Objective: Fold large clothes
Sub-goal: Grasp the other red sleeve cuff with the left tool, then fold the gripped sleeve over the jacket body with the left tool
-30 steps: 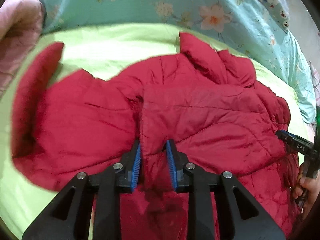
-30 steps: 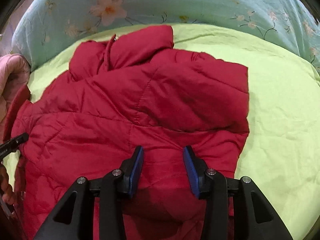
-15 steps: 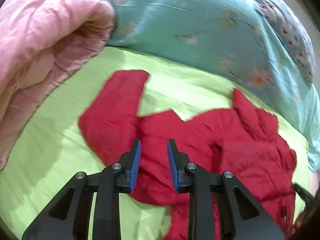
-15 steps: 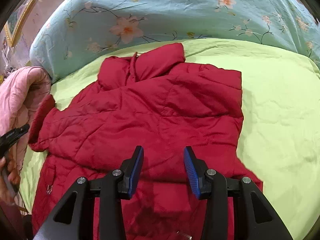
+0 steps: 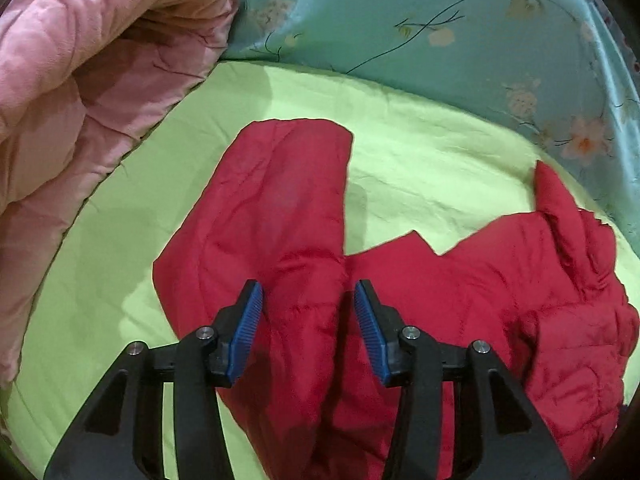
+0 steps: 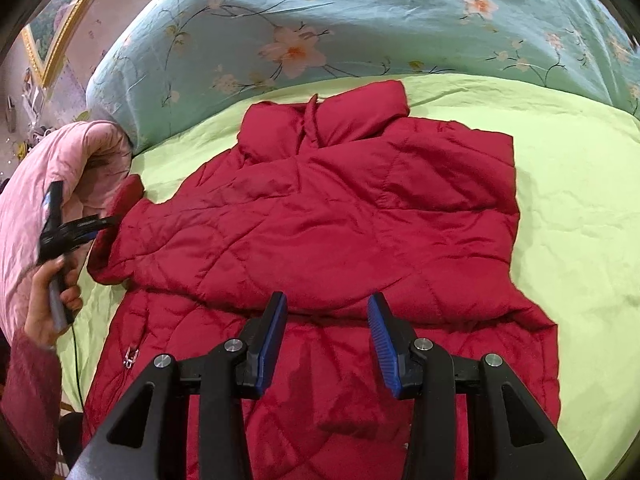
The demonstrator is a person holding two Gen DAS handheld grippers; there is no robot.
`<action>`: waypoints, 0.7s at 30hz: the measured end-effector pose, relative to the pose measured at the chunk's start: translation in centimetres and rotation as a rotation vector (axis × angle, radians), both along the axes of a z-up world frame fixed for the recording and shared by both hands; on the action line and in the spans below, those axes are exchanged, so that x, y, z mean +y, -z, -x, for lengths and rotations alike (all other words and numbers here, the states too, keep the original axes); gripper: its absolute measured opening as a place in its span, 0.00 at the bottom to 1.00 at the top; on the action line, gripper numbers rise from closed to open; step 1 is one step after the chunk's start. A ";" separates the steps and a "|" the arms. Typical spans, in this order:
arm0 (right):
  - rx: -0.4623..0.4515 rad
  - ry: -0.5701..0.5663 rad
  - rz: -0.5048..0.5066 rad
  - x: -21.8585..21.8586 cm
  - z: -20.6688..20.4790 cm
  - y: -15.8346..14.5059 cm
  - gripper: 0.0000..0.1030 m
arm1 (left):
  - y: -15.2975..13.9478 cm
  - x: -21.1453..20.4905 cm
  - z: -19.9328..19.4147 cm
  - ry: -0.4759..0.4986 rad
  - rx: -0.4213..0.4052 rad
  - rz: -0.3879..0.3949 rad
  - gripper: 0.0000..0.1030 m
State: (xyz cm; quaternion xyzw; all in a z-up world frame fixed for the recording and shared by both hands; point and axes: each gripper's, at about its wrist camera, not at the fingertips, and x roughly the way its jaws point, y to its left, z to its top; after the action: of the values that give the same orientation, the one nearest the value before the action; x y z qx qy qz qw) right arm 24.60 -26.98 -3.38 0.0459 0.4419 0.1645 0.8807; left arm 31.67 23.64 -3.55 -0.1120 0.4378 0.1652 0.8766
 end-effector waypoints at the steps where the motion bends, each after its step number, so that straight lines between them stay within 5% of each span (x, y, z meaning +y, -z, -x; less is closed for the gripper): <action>1: 0.003 -0.006 0.000 0.1 0.1 0.1 0.42 | 0.1 0.2 -0.1 -0.002 -0.002 -0.004 0.29; 3: 0.009 -0.016 -0.001 0.3 0.2 0.3 0.42 | 0.2 0.5 -0.1 0.004 -0.006 0.010 0.12; 6: 0.012 -0.020 0.002 0.4 0.4 0.5 0.42 | -0.2 1.4 0.8 -0.021 -0.047 0.042 0.05; 11: 0.016 -0.017 -0.012 0.3 0.6 0.6 0.42 | -1.8 1.7 2.9 -0.036 -0.144 0.098 0.04; 21: 0.011 -0.031 -0.037 1.0 1.1 0.1 0.43 | -7.1 -4.6 6.7 0.124 -0.414 0.257 0.03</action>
State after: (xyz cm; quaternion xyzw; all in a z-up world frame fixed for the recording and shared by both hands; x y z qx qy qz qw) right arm 23.53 -26.01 -3.52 0.0565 0.4440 0.1860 0.8747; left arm 24.97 19.02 3.56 -0.2268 0.2725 0.0279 0.9346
